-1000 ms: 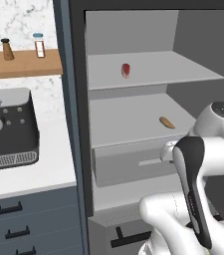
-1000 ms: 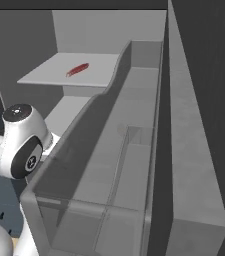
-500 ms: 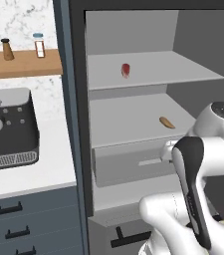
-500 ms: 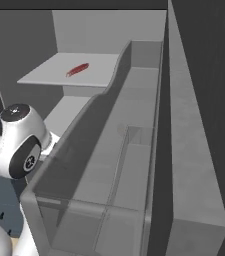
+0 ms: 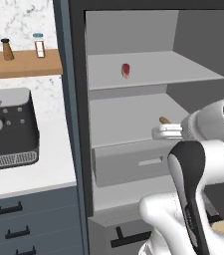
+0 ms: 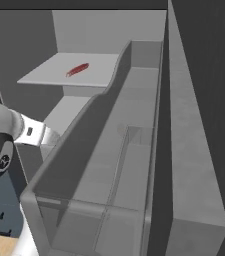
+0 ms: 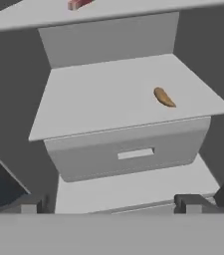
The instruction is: Place one sweet potato and one steak in each tupperware on the nearby counter, to pack two identical lunches.
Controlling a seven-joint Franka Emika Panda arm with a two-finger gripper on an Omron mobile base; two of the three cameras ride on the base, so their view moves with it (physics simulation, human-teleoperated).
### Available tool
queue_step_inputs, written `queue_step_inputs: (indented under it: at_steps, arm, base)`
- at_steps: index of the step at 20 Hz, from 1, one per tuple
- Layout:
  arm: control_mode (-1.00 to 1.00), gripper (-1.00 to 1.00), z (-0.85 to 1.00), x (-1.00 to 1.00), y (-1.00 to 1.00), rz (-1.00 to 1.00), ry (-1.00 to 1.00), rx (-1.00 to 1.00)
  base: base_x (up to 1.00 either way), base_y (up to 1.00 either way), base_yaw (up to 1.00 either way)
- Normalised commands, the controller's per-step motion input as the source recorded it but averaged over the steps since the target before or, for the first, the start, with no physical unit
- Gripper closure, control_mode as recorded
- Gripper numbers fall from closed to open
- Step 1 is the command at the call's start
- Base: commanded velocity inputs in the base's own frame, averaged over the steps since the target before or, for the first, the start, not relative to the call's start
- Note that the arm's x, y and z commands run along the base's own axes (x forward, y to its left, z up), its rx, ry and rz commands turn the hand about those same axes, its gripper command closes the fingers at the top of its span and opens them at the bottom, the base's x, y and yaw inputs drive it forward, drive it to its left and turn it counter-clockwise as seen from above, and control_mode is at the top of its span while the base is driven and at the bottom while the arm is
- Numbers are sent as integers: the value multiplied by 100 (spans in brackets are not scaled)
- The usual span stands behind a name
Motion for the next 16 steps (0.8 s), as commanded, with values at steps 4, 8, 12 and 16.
queue_step_inputs:
  at_steps: [4,8,12,16]
  arm:
    - [-100,-100,97,60,32,-5,-33,0]
    - [-100,-100,65,83,22,-1,-30,-1]
    - [-100,-100,66,69,7,0,-35,-1]
    - [-100,-100,44,57,0,0,-10,0]
  base:
    - [0,0,0]
    - [0,0,0]
    - [0,0,0]
    - [0,0,0]
